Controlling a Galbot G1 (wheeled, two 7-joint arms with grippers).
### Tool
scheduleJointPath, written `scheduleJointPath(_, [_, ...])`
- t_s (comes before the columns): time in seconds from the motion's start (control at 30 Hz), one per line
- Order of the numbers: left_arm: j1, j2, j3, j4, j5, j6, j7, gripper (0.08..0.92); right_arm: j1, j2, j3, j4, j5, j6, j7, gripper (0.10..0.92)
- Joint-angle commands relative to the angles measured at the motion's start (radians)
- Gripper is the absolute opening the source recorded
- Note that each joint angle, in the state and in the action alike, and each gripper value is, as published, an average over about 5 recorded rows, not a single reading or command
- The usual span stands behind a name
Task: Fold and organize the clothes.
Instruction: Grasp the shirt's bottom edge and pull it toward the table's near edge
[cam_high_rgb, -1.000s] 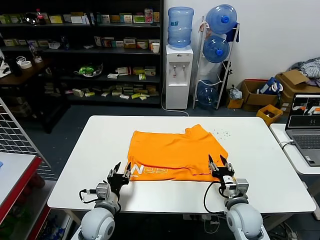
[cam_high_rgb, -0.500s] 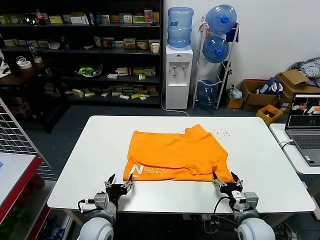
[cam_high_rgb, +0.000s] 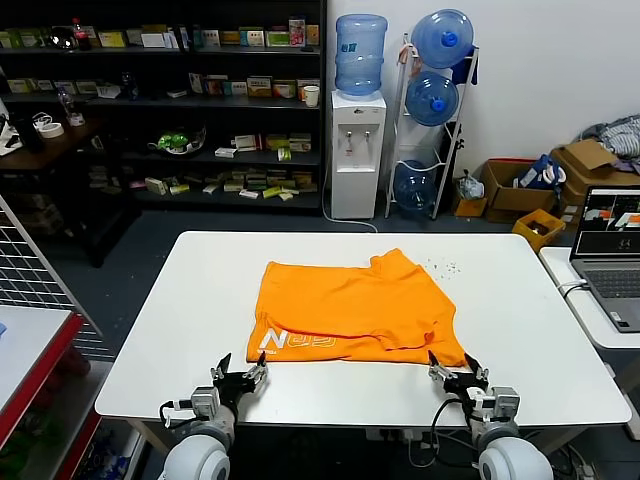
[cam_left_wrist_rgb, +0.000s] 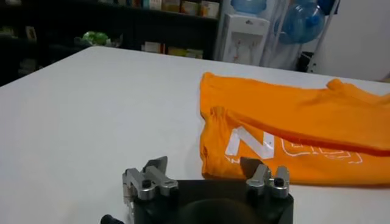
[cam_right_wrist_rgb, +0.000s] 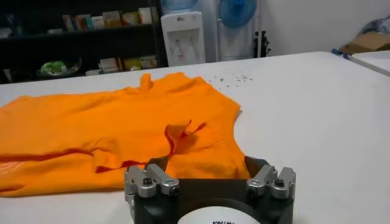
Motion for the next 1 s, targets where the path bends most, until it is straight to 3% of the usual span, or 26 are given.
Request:
scheduleJointPath(0.03, [0.0, -0.003, 0.002, 0.012, -0.007, 0.001, 0.0, 0.709, -0.003, -0.002, 0.003, -0.003, 0.014, -0.014, 0.008, 0.706])
scheduleJointPath(0.53, [0.004, -0.002, 0.017, -0.006, -0.001, -0.001, -0.008, 0.276, -0.029, -0.004, 0.007, 0.032, 0.036, 0.006, 0.036, 0.29])
scheduleJointPath(0.7, [0.014, 0.006, 0.01, -0.066, -0.001, -0.002, -0.023, 0.134, -0.072, -0.017, 0.019, 0.098, 0.067, 0.007, 0.062, 0.154])
scheduleJointPath(1.0, [0.103, 0.063, -0.044, -0.219, -0.014, 0.014, -0.037, 0.099, -0.236, -0.034, 0.066, 0.223, 0.09, -0.014, 0.084, 0.124])
